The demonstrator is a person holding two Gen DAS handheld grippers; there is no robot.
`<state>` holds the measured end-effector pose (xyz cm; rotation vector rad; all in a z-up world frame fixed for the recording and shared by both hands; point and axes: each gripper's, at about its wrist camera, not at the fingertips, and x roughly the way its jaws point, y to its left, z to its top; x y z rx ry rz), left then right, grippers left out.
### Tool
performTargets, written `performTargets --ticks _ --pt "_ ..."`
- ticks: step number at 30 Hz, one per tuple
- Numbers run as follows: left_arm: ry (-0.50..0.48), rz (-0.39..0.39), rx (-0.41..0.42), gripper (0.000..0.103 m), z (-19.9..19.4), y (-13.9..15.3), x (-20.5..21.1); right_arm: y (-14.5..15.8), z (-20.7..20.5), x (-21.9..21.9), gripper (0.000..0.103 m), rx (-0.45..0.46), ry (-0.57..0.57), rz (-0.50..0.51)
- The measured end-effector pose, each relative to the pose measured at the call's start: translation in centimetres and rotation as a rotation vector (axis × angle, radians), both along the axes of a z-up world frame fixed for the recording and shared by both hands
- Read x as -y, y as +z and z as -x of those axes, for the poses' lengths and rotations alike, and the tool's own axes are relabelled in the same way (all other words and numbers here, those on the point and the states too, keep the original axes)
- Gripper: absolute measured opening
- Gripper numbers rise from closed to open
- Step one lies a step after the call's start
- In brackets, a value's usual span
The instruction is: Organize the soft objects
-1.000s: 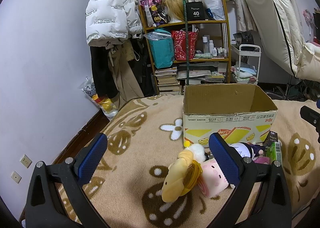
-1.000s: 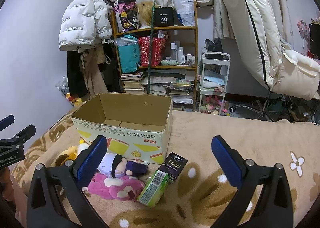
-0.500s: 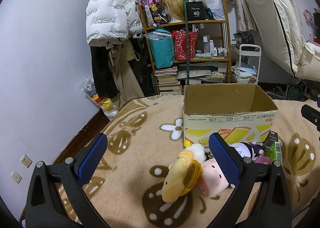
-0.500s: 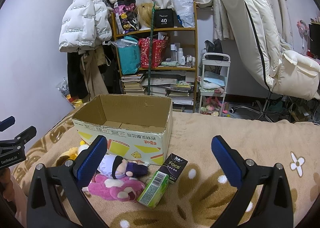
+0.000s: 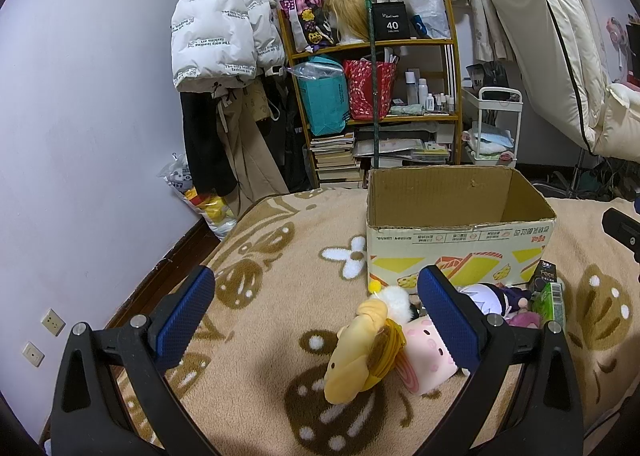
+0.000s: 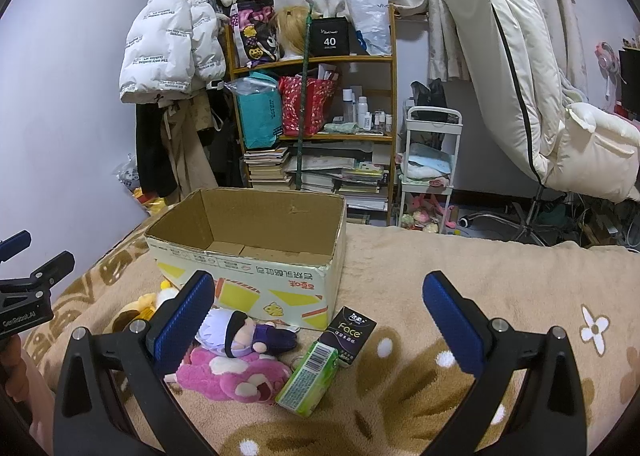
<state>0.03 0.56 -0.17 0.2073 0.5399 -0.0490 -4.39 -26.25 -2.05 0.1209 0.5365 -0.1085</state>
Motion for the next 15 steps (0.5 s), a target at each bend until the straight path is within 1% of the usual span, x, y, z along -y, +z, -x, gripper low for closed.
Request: performTargets --ticks 15 --pt "-0.001 0.0 0.0 0.1 -0.01 0.0 0.02 0.01 0.01 -0.05 0.103 0.0 0.001 0.001"
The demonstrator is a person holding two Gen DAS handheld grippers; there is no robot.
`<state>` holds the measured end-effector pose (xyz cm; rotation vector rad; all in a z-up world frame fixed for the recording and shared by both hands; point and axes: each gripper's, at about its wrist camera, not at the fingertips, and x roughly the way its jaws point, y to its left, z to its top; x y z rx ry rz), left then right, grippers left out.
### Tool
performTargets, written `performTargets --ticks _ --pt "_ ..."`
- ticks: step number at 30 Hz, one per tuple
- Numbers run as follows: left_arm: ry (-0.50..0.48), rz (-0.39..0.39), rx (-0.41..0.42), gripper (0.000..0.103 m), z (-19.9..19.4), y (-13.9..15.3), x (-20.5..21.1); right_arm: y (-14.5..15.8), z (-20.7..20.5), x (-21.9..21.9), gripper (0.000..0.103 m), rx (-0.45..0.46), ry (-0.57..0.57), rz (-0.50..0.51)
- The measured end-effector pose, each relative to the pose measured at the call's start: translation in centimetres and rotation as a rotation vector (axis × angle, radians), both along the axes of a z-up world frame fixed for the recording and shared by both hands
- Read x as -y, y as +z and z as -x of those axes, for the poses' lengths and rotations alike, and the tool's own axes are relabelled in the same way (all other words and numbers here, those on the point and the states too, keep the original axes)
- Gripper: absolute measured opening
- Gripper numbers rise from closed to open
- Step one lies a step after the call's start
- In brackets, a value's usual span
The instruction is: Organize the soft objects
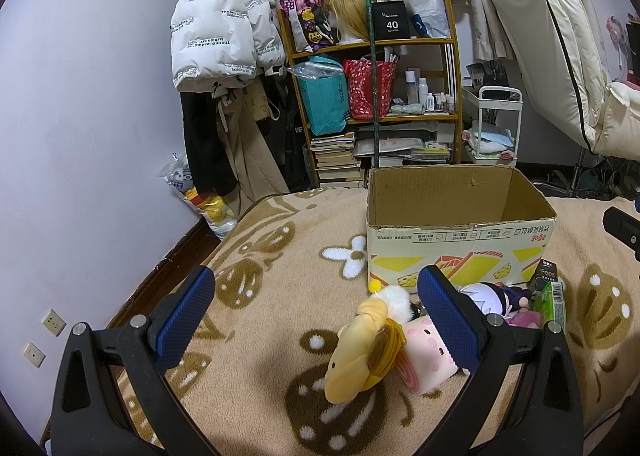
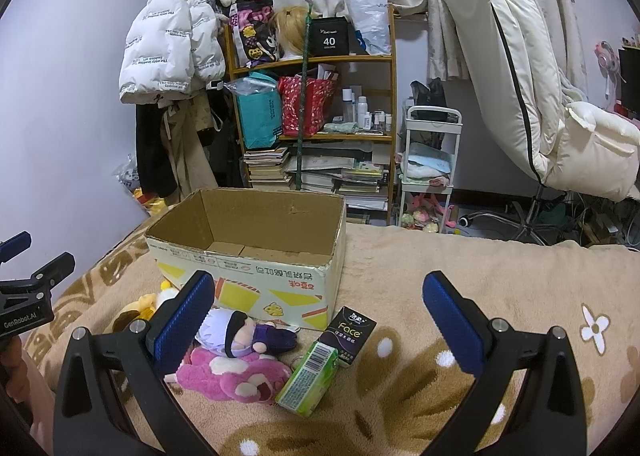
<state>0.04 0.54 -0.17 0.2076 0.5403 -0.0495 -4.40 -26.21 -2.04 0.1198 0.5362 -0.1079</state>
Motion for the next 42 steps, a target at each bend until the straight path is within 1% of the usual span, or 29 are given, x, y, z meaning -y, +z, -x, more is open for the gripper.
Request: performTargets --ticks 13,27,32,36,38,42 --pt "0.006 -0.013 -0.008 0.1 -0.1 -0.2 -0.2 0.0 0.0 0.0 0.103 -0.001 0.0 -0.002" --pt "0.008 -0.02 -0.02 0.1 -0.2 -0.5 -0.1 -0.8 0.0 0.2 0.103 -0.022 0.011 0.006" --pt "0.019 -0.013 -0.068 0.1 -1.0 -0.8 -0.3 -1.1 -0.2 0.1 0.103 -0.031 0.017 -0.002" --pt "0.025 0.008 -0.119 0.1 -1.9 -1.2 -0.6 -1.7 -0.6 0.3 0.103 -0.068 0.037 -0.023" --pt "0.033 0.018 -0.154 0.1 -2.7 -1.6 -0.8 -2.0 -1.0 0.2 0.103 -0.091 0.044 -0.031" --pt "0.045 0.04 -0.249 0.1 -4.4 -3.1 -0.9 -2.8 -2.0 -0.1 0.103 -0.156 0.066 -0.036"
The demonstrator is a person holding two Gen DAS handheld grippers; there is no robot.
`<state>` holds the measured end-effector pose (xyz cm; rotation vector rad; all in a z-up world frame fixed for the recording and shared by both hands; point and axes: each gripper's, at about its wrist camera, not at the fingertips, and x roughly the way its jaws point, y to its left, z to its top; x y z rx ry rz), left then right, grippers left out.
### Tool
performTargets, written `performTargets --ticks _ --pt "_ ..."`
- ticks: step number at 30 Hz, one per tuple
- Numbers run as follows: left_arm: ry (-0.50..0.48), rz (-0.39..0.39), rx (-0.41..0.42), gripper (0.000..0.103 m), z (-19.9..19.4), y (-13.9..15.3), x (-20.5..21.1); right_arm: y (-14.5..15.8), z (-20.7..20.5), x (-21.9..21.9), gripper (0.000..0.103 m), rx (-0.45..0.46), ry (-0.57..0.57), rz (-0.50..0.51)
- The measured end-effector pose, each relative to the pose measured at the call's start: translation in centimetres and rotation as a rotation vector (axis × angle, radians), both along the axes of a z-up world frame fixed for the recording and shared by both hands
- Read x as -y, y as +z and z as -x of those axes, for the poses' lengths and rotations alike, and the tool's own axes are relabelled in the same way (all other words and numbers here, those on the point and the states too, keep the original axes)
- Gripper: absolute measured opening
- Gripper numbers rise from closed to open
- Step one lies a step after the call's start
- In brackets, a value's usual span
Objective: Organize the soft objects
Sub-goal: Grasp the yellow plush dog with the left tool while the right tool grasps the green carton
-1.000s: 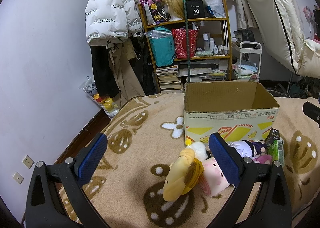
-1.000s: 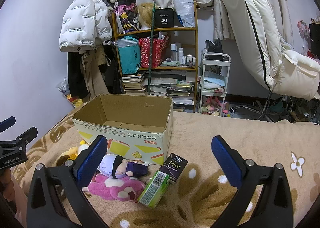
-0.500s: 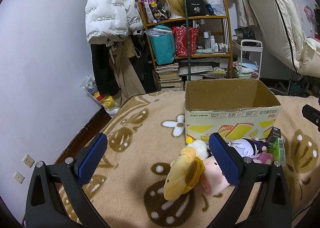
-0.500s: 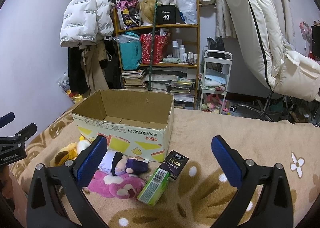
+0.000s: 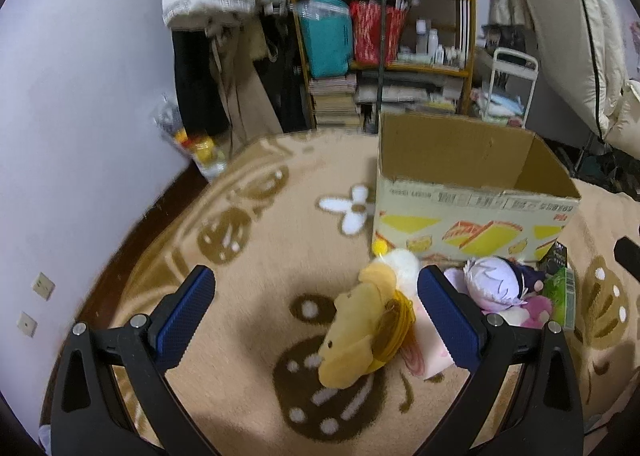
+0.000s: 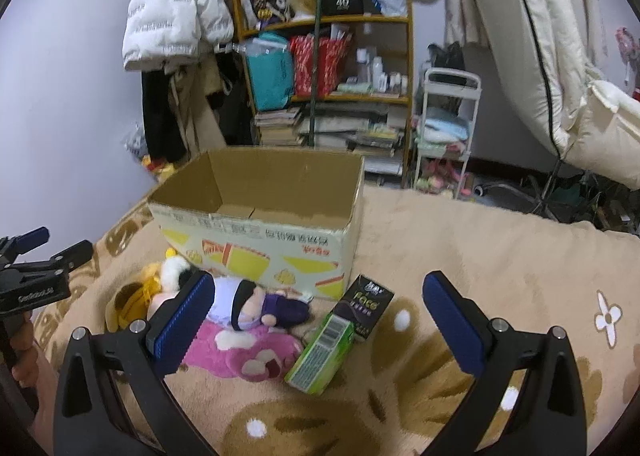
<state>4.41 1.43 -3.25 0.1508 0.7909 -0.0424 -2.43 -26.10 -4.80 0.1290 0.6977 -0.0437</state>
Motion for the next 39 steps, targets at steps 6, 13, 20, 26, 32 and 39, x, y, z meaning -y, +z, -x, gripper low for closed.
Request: performTargets --ticks 6,13,20,26,32,39 --pt "0.001 0.018 -0.11 0.1 -1.9 -1.9 0.1 -1.6 -1.8 -0.2 0.103 -0.109 0.017 -0.008" --pt "-0.027 0.032 -0.225 0.1 -3.3 -4.2 0.7 -3.8 -3.4 0.0 0.103 -0.222 0.032 -0.055" --pt "-0.03 0.009 -0.31 0.1 -4.4 -6.2 1.4 -6.0 -4.8 0.0 0.103 -0.312 0.051 -0.082" --pt "-0.027 0.014 -0.356 0.1 -5.1 -7.3 1.3 -8.0 -5.8 0.2 0.08 -0.391 0.069 -0.114" --pt "-0.047 0.051 -0.384 0.088 -5.3 -7.9 1.3 -9.7 -6.2 1.4 0.052 -0.47 0.047 -0.202" --pt "-0.08 0.136 -0.416 0.064 -5.4 -8.3 1.1 -9.8 -5.9 2.2 0.042 -0.477 0.014 -0.231"
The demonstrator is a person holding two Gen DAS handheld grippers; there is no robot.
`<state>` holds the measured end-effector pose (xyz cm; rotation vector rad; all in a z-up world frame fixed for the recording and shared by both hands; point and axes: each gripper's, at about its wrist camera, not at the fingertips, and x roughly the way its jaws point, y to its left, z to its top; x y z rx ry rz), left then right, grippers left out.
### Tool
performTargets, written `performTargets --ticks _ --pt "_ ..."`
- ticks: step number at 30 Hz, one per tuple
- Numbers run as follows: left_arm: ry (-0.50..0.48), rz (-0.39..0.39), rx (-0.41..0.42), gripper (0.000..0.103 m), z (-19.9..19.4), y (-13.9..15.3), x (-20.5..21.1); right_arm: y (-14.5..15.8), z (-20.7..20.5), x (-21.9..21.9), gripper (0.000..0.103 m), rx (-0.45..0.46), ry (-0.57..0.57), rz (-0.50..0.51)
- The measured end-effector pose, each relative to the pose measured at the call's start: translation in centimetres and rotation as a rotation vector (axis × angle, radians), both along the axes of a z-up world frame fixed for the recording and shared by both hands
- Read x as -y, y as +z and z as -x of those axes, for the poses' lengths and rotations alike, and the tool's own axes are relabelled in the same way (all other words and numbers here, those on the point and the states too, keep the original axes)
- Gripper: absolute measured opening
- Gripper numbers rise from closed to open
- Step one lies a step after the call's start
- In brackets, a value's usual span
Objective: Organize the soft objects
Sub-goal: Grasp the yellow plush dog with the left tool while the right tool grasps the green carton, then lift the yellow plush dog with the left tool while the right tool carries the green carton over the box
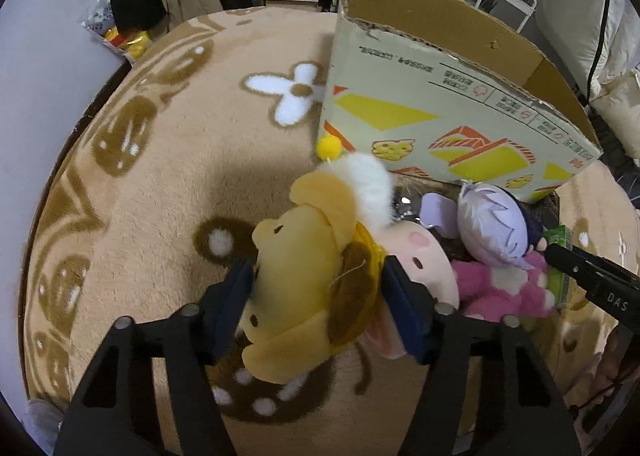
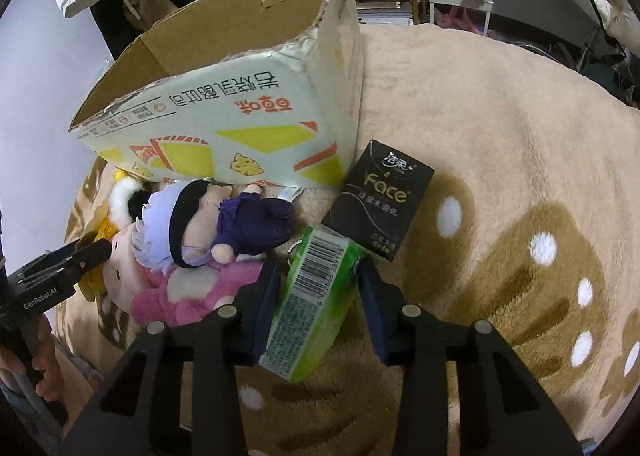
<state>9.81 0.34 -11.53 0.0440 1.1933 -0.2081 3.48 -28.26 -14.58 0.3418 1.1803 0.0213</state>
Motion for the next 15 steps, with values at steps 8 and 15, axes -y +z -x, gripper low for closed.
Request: performTargets --ticks 8,15 --pt "0.003 0.006 0.006 0.055 0.6 0.3 0.2 0.2 0.1 0.0 0.041 0.007 0.011 0.019" --pt "0.011 0.005 0.03 0.055 1.4 1.0 0.1 0.4 0.3 0.0 0.041 0.018 0.01 0.024"
